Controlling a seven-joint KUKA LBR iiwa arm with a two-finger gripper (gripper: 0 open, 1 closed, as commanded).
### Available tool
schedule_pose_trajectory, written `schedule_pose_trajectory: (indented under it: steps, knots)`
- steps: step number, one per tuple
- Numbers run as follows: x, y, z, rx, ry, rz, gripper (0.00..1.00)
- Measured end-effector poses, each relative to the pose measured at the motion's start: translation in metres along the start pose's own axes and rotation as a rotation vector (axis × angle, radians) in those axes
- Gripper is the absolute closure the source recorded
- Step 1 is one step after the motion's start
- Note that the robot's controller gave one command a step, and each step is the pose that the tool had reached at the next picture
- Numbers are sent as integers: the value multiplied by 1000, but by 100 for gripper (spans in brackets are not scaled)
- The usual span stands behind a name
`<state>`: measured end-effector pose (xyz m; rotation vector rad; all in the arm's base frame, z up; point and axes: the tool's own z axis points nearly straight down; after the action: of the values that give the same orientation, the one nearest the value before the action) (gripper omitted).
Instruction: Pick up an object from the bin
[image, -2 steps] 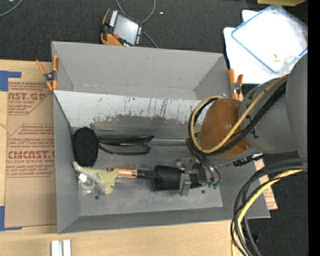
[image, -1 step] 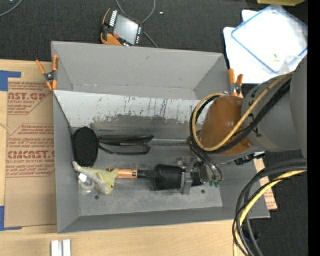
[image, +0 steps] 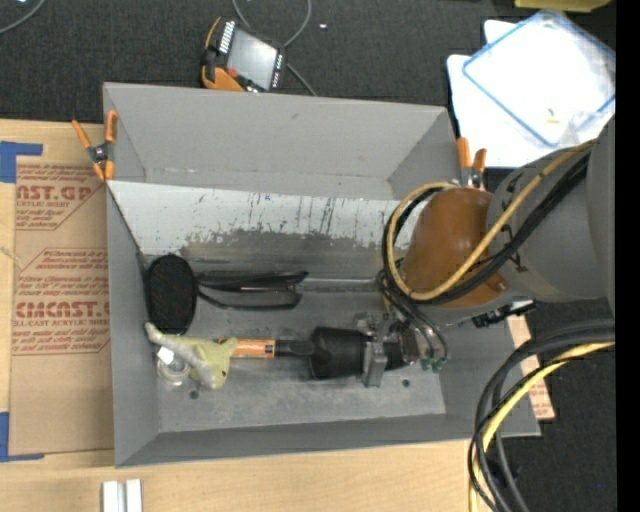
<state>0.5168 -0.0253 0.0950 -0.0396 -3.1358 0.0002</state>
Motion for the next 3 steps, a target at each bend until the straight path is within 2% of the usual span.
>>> schedule_pose_trajectory:
  steps: [3]
  knots:
    - [1, 0, -38, 0, 2, 0, 100]
